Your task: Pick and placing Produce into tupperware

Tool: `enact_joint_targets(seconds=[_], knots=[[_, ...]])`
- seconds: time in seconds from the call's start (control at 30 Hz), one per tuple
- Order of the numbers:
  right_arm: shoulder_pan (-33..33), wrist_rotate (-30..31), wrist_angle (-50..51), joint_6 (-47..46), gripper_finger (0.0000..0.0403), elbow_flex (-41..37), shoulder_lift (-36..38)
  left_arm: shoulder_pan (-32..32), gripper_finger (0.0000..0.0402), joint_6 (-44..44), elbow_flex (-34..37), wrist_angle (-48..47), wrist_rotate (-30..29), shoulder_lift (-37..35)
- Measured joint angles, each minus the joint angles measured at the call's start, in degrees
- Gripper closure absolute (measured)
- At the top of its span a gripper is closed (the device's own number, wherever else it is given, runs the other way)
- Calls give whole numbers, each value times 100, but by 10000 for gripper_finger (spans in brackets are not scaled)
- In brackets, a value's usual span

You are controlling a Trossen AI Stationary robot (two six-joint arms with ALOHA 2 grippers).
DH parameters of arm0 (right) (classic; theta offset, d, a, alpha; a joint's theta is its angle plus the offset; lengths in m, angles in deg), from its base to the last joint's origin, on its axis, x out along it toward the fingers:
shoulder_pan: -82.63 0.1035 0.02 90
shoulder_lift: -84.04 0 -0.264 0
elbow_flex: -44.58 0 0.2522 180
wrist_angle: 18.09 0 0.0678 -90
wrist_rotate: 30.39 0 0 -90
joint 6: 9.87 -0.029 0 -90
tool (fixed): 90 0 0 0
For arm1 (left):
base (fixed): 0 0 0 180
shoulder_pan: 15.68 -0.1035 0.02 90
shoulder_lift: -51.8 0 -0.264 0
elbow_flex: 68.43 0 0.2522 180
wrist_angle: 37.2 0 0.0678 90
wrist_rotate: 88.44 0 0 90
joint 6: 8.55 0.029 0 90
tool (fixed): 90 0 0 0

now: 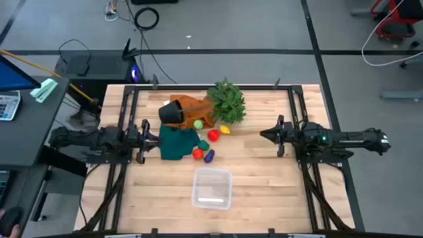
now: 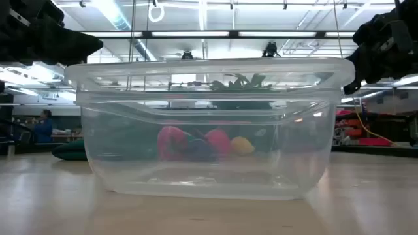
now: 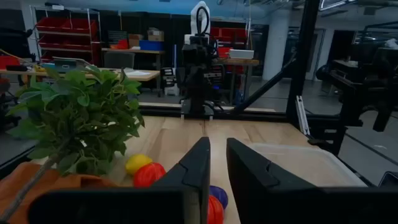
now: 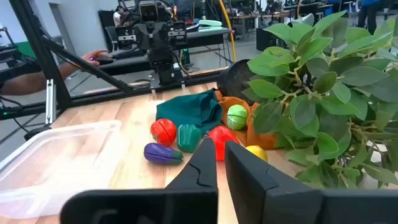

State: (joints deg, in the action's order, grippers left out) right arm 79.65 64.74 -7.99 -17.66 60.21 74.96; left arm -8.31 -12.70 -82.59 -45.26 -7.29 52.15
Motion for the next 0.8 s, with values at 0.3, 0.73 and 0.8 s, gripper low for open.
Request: enact_joint_targets(seconds=[0.3, 0.73, 0.8], knots=[[0, 0, -2, 0, 403, 1, 1, -1, 349, -1, 0, 0, -2, 2], [0, 0, -2, 1, 403, 0, 1, -2, 341, 0, 0, 0, 0, 2], [0, 0, 0, 0, 403, 1, 0, -2, 344, 0, 2, 0, 0, 1]])
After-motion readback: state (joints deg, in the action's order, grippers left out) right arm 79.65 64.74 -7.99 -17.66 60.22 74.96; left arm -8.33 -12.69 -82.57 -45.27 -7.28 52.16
